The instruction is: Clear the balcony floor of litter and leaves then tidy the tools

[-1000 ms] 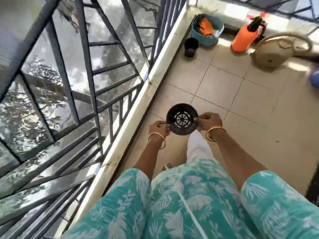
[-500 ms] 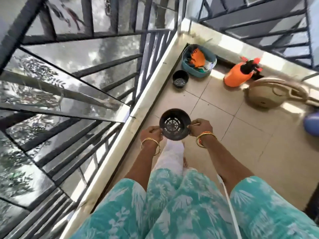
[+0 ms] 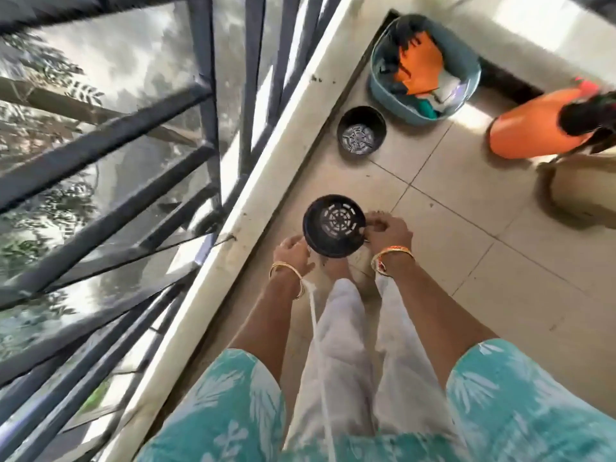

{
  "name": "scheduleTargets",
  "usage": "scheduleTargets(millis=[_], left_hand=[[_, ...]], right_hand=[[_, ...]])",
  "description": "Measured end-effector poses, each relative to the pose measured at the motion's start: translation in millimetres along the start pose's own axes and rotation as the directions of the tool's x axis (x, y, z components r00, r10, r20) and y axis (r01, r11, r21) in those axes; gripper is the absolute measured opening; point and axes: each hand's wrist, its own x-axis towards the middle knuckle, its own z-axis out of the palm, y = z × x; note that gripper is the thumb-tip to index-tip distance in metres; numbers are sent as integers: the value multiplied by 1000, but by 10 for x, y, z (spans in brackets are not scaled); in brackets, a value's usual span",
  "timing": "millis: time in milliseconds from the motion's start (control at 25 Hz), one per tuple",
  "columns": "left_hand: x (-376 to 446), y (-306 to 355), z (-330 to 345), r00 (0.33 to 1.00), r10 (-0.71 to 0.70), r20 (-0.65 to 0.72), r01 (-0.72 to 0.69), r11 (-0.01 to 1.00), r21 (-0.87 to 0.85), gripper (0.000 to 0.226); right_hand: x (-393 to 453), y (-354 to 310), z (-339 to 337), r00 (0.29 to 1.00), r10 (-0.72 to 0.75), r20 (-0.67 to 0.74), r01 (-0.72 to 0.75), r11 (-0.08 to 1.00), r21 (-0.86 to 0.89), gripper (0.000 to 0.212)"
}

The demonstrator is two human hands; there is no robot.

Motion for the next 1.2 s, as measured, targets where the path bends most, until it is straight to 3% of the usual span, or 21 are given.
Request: scheduleTargets(millis=[160,360,520,720,1040,1200], left_hand=[[837,22,307,993,-110,-41,106,989,-101,28],[1518,273,662,982,-171,-82,153,970,-190,44],[1775,420,784,980,-180,-88,163,972,-172,48],[1810,567,877,975,-218,-44,207,961,-182,52],[1645,732,902,980,-198,39,197,980,13,58],[1350,739,964,994,-99,39,90,979,181,54]], right_hand=[[981,26,453,997,34,65,-27,994,-103,19],[1871,3,966,994,32,106,-14,986,-165,19],[2196,-37,1049,994,34,105,-7,969,-248,21],[2302,-68,1003,991,108,82,-94,983,-160,17],[2243,-188,826,993,99,72,-91,990,-110,8],[2079,-266,545,997,29,71,-15,983,-180,10]])
